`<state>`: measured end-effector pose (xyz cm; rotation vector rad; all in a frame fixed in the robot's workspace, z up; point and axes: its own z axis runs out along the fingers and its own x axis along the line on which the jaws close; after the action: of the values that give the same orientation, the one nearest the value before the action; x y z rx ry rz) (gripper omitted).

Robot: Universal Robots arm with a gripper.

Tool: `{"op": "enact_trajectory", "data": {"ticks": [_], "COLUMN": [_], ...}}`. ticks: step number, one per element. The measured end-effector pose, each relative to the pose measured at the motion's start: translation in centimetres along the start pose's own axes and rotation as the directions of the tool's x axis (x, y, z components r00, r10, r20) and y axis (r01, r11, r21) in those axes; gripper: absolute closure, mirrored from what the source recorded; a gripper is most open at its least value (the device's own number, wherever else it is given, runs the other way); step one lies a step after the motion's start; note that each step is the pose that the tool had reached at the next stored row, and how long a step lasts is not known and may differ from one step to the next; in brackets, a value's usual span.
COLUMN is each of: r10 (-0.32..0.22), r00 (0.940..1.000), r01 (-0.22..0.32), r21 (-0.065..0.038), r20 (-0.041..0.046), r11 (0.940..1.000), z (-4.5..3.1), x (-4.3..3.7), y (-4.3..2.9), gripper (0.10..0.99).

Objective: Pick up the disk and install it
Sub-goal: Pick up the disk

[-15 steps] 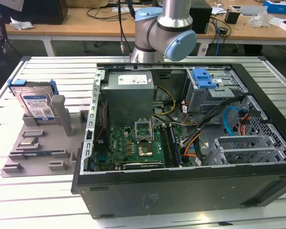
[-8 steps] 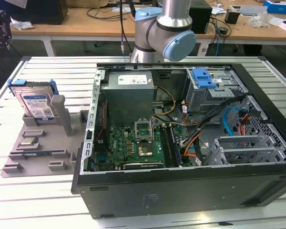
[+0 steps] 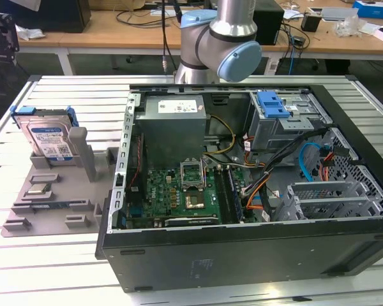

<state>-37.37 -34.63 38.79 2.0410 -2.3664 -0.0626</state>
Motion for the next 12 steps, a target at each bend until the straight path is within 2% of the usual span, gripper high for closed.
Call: {"op": "enact_trajectory", "data": {"ticks": [5,9,10,11,12], "r10": [-0.001,-0.002,-0.003,-0.074,-0.112], "r00": [1.0,1.0,1.0,0.9973,0.9934], "r01": [0.001,0.002,0.003,0.074,0.112], "r21": [0.0,0.0,0.0,-0.001,-0.001], "r20": [-0.0002,-0.0006,-0.0008,-0.007,-0.0226], "r11": [1.0,1.0,1.0,0.9973,0.9937], "z": [0.32,1.1,1.73,3.01,4.69], "x": [-0.27,-0.45,-0.49,-0.51,-0.61], "y": [-0.08,-0.19,-0.25,-0.5,-1.38], "gripper": [0.604,0.604,0.604,0.604,0.604]}}
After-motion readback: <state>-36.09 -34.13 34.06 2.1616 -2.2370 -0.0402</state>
